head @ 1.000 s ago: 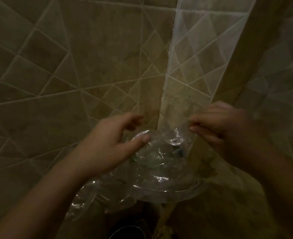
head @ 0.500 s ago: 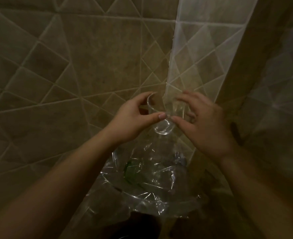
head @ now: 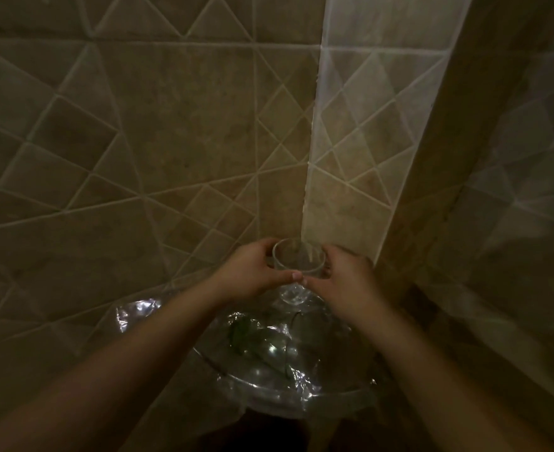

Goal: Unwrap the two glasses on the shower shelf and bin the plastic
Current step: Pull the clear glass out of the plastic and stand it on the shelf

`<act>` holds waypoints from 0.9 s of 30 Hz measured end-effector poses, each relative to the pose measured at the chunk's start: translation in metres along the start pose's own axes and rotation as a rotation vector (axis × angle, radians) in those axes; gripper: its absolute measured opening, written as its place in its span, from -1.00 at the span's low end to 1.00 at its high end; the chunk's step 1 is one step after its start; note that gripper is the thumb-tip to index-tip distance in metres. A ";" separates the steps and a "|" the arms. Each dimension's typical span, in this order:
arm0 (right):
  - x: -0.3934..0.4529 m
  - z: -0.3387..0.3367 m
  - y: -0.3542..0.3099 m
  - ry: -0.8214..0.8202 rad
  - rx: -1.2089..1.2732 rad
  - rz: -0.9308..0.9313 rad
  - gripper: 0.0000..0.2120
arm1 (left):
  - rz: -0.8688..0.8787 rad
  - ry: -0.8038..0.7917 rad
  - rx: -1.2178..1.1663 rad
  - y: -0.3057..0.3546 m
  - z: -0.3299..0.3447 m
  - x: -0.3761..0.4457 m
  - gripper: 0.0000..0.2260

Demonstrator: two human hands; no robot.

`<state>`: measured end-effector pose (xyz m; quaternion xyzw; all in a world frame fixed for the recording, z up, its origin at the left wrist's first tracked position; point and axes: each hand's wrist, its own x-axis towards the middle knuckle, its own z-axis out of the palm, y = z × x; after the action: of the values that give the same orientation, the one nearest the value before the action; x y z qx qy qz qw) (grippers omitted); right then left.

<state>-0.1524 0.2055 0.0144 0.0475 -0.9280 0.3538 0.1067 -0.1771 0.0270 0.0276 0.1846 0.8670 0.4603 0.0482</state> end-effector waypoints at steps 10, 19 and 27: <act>-0.017 0.006 0.010 0.057 -0.050 -0.102 -0.54 | -0.045 -0.104 0.055 0.001 0.006 -0.001 -0.44; -0.037 0.006 0.003 0.158 -0.539 -0.234 -0.54 | -0.004 -0.060 0.120 0.000 0.007 -0.007 -0.42; -0.041 -0.019 0.002 0.221 -0.295 -0.329 -0.73 | 0.107 0.221 0.262 -0.004 -0.023 -0.095 -0.41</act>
<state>-0.1095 0.2201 0.0168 0.1426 -0.9321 0.1952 0.2696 -0.0960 -0.0271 0.0294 0.1835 0.9085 0.3628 -0.0965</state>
